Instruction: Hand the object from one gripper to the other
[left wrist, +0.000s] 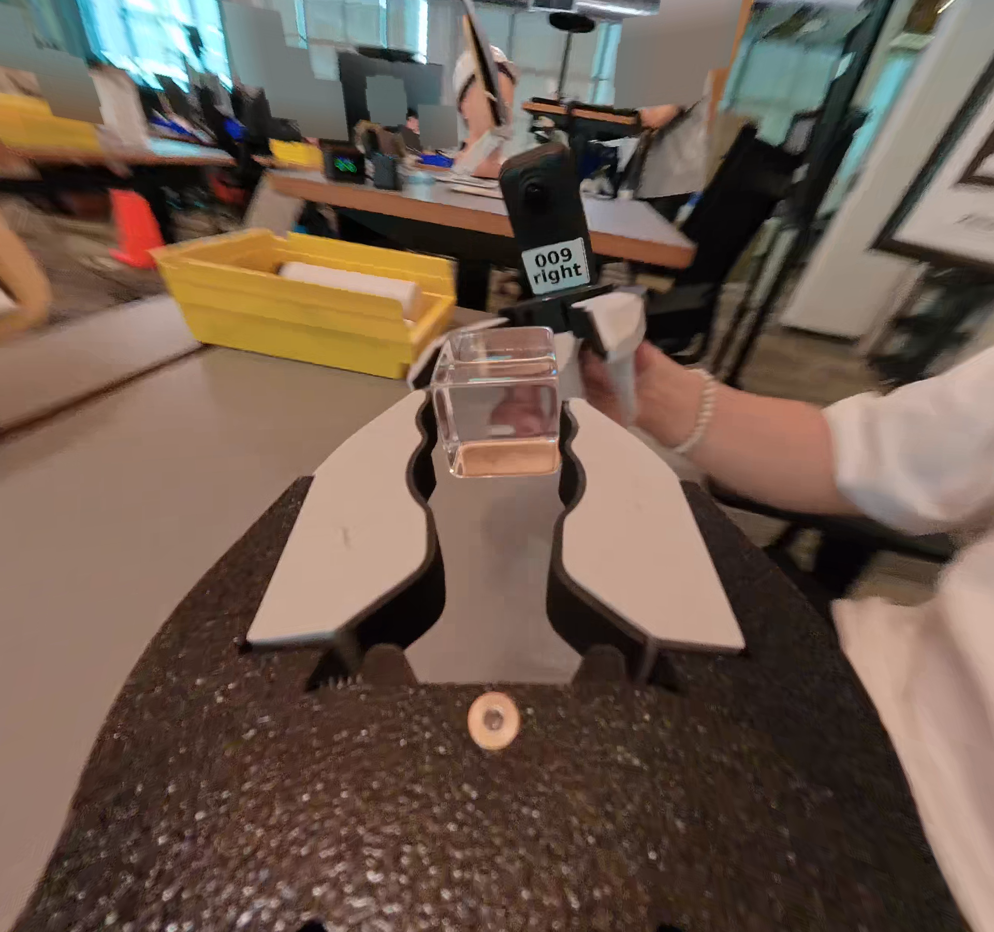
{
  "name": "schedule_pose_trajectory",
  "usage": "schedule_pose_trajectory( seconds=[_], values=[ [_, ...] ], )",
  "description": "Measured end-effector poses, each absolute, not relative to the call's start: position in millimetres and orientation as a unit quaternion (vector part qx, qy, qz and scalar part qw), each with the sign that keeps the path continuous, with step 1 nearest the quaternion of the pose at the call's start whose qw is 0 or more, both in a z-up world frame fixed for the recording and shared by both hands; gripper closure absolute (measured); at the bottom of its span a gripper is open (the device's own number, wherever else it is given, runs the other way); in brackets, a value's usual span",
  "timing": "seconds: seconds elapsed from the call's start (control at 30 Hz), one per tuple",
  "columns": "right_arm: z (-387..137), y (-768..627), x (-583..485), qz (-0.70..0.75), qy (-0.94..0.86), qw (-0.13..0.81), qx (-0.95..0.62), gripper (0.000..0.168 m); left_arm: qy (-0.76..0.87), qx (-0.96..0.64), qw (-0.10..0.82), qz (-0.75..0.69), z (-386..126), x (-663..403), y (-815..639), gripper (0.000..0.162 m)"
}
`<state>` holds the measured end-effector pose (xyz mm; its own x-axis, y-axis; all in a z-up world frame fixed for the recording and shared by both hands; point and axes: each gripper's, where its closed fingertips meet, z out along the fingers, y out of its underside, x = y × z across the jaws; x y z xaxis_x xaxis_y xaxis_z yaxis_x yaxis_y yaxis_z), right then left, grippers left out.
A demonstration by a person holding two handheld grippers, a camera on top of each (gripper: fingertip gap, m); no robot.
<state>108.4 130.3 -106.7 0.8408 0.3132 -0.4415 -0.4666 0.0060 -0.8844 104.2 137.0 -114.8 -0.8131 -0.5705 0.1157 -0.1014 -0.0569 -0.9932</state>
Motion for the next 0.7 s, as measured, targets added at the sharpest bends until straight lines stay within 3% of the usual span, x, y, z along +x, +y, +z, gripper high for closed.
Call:
schedule_pose_trajectory(
  seconds=[0.03,0.1,0.23,0.37,0.6,0.7],
  values=[
    [-111.7,130.1,111.0,0.215,0.039,0.708,-0.672,0.093,0.663,-0.262,0.131,-0.689,-115.5,101.4,138.0,0.119],
    [-119.3,131.1,113.8,0.118,0.005,0.704,-0.701,0.093,0.667,-0.276,0.082,-0.688,-119.9,98.4,139.7,0.119],
    [-118.2,136.3,104.0,0.127,-0.004,0.698,-0.705,0.098,0.685,-0.277,0.038,-0.672,-132.9,93.8,136.2,0.119],
    [-121.7,135.7,100.1,0.169,0.0,0.694,-0.7,0.118,0.701,-0.251,0.05,-0.666,-136.1,90.4,130.8,0.119],
    [-123.7,134.7,99.5,0.181,0.006,0.685,-0.706,0.108,0.692,-0.236,0.08,-0.678,-129.7,91.4,134.8,0.119],
    [-122.8,137.1,93.1,0.193,-0.002,0.687,-0.7,0.118,0.695,-0.23,0.086,-0.676,-130.4,91.4,132.7,0.119]
  ],
)
